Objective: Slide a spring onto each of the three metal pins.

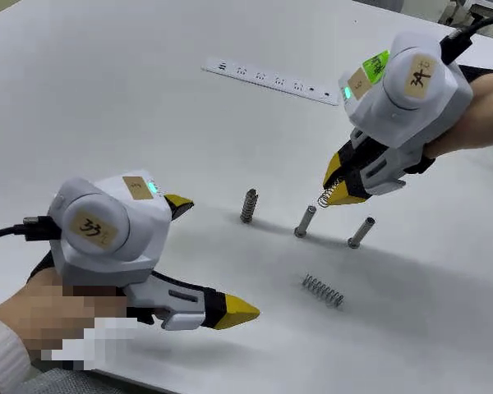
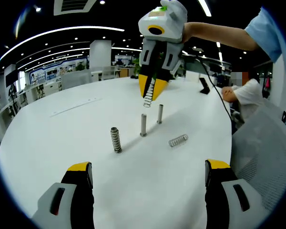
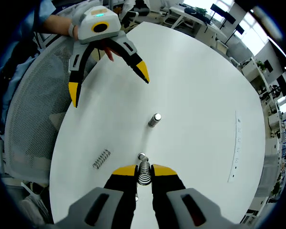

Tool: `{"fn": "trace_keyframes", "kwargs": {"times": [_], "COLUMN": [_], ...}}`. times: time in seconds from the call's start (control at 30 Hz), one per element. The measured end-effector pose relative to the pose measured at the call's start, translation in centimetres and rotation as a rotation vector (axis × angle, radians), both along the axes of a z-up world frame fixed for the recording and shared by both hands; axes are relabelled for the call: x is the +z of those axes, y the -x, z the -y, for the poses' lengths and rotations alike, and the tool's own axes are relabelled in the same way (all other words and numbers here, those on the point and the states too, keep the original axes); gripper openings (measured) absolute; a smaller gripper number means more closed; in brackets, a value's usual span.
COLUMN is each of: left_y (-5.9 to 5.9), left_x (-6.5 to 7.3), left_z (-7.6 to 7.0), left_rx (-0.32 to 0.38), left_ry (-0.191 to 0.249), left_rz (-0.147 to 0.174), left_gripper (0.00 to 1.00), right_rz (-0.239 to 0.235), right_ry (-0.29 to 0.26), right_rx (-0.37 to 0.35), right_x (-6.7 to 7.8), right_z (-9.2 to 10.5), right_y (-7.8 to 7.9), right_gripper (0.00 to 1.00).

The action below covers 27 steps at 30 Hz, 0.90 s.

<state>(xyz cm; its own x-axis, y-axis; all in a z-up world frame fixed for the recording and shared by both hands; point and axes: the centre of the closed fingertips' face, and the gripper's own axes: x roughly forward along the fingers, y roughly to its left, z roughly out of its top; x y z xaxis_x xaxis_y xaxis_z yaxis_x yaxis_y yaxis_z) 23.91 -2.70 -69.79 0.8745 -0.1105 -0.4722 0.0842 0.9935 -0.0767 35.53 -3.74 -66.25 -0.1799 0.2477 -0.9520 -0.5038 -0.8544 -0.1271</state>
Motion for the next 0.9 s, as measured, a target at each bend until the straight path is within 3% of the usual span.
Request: {"fn": "trace_keyframes", "kwargs": {"times": [0.5, 0.9], "left_y": [0.0, 0.0], "left_x": [0.1, -0.1], "left_z": [-0.2, -0.1], "left_rx": [0.004, 0.002], "left_ry": [-0.002, 0.003], "left_rz": [0.005, -0.006], "left_gripper": [1.0, 1.0], "right_rz": [0.004, 0.025], "right_ry": [0.046, 0.068], "right_rx": [0.029, 0.042], "right_x": [-1.1, -2.0], "right_z": [-0.5, -0.4], "right_y": [0.7, 0.2], "right_gripper": [0.12, 0.12]}}
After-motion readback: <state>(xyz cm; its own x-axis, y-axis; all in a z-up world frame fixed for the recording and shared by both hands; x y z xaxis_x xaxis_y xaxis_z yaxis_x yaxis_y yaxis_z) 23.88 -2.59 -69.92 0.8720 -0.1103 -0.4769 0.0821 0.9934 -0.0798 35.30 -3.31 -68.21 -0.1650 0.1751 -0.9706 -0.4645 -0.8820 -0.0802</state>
